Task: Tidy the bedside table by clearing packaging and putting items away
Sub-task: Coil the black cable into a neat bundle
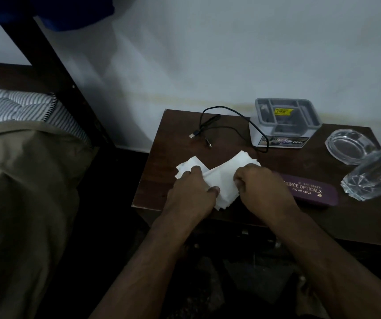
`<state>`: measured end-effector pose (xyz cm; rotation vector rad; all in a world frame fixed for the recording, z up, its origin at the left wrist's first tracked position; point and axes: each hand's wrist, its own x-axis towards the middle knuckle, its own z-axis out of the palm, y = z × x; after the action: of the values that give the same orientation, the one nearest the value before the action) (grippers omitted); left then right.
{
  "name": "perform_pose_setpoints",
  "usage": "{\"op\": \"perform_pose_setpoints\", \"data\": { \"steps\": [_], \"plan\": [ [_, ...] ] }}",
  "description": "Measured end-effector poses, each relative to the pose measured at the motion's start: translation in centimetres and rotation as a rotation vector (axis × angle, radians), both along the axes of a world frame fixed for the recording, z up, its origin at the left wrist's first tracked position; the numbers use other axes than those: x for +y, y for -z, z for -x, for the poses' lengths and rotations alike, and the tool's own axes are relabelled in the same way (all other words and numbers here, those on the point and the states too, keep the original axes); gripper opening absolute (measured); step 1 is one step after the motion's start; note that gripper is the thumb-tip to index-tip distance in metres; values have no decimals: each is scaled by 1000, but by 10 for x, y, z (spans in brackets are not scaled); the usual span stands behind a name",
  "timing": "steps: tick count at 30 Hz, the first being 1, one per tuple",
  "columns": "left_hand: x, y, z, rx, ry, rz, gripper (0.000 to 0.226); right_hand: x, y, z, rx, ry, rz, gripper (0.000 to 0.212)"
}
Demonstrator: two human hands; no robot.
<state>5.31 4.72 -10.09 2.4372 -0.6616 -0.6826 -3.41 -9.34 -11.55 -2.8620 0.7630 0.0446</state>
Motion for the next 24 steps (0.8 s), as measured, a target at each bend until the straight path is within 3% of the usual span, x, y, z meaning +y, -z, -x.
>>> {"op": "perform_pose_setpoints", "data": {
  "steps": [10,17,24],
  "plan": [
    [-36,1,-10,-99,-82,181,48,-23,-5,-31,-410,15,-136,13],
    [-49,-2,-26,-112,-180,290,37,-39,12,-61,-265,-85,-228,25],
    [-46,-1,-40,-71,-200,326,33,-45,22,-90,-160,43,-235,40]
  ]
}}
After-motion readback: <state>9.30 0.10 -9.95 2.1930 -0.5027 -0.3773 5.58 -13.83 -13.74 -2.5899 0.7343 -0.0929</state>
